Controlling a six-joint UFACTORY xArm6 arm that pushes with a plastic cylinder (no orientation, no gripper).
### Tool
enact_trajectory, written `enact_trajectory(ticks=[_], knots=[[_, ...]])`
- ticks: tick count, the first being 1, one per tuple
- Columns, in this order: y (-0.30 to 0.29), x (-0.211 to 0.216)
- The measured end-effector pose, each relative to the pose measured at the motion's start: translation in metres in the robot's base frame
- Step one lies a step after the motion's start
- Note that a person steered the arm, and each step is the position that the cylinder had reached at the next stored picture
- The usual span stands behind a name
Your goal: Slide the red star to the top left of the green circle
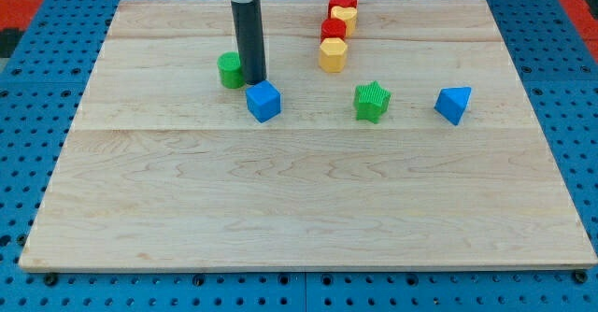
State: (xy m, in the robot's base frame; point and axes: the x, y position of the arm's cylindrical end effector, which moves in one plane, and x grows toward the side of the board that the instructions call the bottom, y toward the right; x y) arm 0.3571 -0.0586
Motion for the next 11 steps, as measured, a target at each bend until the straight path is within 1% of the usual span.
enact_trajectory(ticks=[1, 2, 3, 4, 5, 6, 7, 9, 10, 11], knots=[[0.046, 0.005], [0.121, 0.007], [0.194, -0.034], [0.194, -0.128], [0.192, -0.165], [0.137, -0.163], [0.021, -0.160], [0.019, -0.164], [-0.017, -0.164], [-0.066, -0.163]])
